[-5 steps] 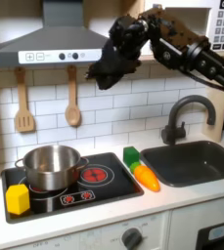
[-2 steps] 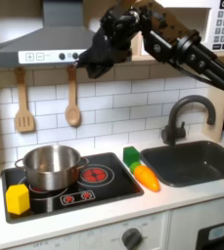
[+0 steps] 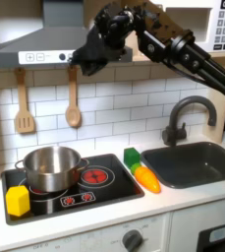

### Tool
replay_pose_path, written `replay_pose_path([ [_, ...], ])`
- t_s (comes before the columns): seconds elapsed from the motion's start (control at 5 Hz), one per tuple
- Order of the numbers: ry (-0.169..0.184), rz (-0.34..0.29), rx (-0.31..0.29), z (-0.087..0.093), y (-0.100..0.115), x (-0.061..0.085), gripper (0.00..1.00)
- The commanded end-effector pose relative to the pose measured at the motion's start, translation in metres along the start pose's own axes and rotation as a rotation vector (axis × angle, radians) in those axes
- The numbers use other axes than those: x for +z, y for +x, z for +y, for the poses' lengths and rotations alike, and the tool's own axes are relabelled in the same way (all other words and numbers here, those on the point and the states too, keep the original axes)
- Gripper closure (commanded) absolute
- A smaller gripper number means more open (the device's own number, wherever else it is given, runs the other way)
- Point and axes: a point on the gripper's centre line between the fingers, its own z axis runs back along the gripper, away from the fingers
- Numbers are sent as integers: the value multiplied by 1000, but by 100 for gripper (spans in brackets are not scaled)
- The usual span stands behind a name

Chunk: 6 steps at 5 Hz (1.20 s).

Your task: Push button

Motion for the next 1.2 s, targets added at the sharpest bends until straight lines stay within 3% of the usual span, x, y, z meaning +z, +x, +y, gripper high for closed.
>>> replay_pose_path([
  [0.0, -2, -14, -7, 0, 15, -8, 100],
  [0.6, -13, -10, -37, -14, 23, -21, 100],
  [1.0, -3, -5, -39, -14, 26, -32, 100],
])
